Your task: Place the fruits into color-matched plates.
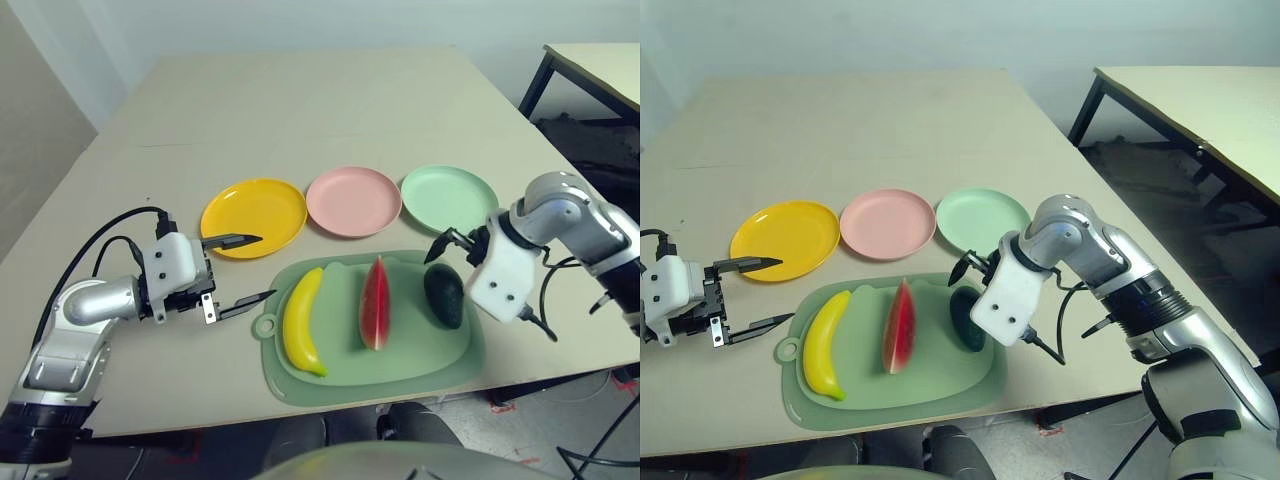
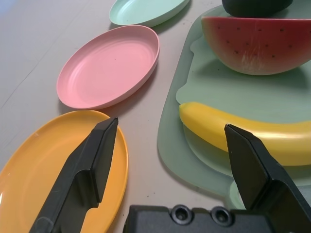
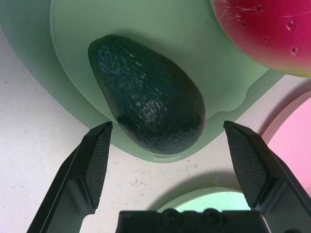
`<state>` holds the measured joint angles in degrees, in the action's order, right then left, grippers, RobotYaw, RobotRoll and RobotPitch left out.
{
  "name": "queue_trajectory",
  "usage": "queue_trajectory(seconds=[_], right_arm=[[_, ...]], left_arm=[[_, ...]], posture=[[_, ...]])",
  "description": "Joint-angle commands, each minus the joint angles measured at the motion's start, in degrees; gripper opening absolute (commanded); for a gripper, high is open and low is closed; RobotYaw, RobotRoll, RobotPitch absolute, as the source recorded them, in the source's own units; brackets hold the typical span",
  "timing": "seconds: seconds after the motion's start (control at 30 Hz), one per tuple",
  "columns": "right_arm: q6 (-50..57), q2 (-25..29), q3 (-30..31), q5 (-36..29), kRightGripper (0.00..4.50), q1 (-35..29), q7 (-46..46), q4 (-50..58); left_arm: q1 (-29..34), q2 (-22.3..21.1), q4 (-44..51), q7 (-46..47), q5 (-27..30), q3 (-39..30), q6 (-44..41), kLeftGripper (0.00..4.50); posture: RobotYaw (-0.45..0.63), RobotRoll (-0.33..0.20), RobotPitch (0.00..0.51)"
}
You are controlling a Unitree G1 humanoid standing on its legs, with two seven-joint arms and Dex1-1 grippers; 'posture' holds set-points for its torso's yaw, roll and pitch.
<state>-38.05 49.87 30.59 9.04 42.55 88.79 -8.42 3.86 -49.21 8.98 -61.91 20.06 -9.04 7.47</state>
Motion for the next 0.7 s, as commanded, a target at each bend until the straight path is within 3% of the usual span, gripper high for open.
queue_trajectory(seconds=[0.03, 0.7], right_arm=[[-0.1, -0.5, 1.1, 0.2, 4.5, -0.5, 0.3, -0.6], [1.3, -1.4, 1.4, 1.1, 4.5, -2.8, 0.0, 1.3]], left_arm=[[0.6, -0.7, 0.2, 0.1, -1.3, -0.7, 0.2, 4.47], [0.0, -0.5, 0.3, 0.4, -1.8, -0.2, 0.0, 4.47]], posture=[[0.09, 0.0, 0.028], [0.09, 0.0, 0.031]])
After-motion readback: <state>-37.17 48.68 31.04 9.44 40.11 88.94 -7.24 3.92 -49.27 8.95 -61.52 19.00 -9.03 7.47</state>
